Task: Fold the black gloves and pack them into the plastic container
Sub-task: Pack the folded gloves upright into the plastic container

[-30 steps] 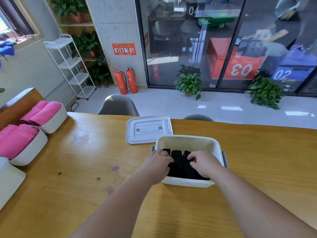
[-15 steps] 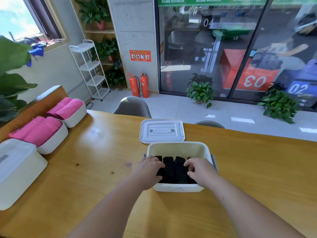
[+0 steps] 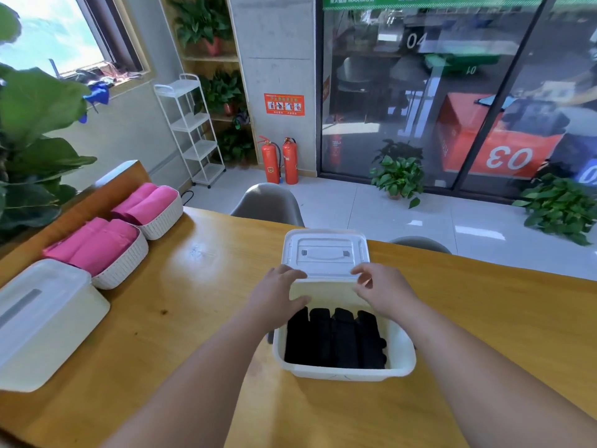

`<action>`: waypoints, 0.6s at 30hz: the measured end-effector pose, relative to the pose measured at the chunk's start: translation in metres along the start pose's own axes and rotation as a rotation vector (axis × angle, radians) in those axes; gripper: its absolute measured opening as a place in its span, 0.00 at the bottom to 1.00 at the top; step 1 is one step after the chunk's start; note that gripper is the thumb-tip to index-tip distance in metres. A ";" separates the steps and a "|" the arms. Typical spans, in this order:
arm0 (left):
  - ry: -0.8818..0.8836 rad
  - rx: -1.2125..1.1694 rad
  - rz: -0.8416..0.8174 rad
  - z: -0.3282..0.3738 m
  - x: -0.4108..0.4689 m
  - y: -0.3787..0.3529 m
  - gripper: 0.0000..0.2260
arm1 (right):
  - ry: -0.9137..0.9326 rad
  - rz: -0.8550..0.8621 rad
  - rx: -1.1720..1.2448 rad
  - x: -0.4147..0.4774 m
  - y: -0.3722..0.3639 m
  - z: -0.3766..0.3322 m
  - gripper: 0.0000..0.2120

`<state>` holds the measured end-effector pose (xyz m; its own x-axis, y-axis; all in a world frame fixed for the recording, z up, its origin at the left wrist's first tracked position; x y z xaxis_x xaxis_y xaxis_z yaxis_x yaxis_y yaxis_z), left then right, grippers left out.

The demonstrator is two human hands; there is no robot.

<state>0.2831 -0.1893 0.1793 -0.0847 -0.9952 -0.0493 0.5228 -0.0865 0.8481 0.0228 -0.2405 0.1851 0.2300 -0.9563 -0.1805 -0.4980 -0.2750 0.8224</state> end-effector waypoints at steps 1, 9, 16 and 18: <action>0.023 -0.012 -0.008 -0.002 0.009 0.002 0.25 | -0.004 0.008 -0.006 0.007 0.005 0.001 0.14; 0.173 -0.066 -0.088 -0.028 0.082 -0.002 0.32 | -0.090 -0.019 -0.125 0.076 0.024 0.032 0.22; 0.283 -0.145 -0.172 -0.062 0.134 -0.024 0.35 | -0.212 -0.128 -0.185 0.134 0.006 0.074 0.29; 0.324 -0.165 -0.178 -0.075 0.144 -0.033 0.35 | -0.225 -0.158 -0.197 0.147 -0.003 0.084 0.30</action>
<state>0.3174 -0.3333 0.1047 0.0723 -0.9247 -0.3737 0.6552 -0.2385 0.7168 -0.0123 -0.3891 0.1110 0.0904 -0.9074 -0.4104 -0.2948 -0.4180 0.8593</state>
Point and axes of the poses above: each hand's wrist, its own x-axis towards the middle knuckle, its own y-axis out of the back of the hand, z = x × y, the point moved 4 cm from there along x, towards the middle knuckle, and after that the axes turned 4 degrees about -x, right-handed, at the moved point
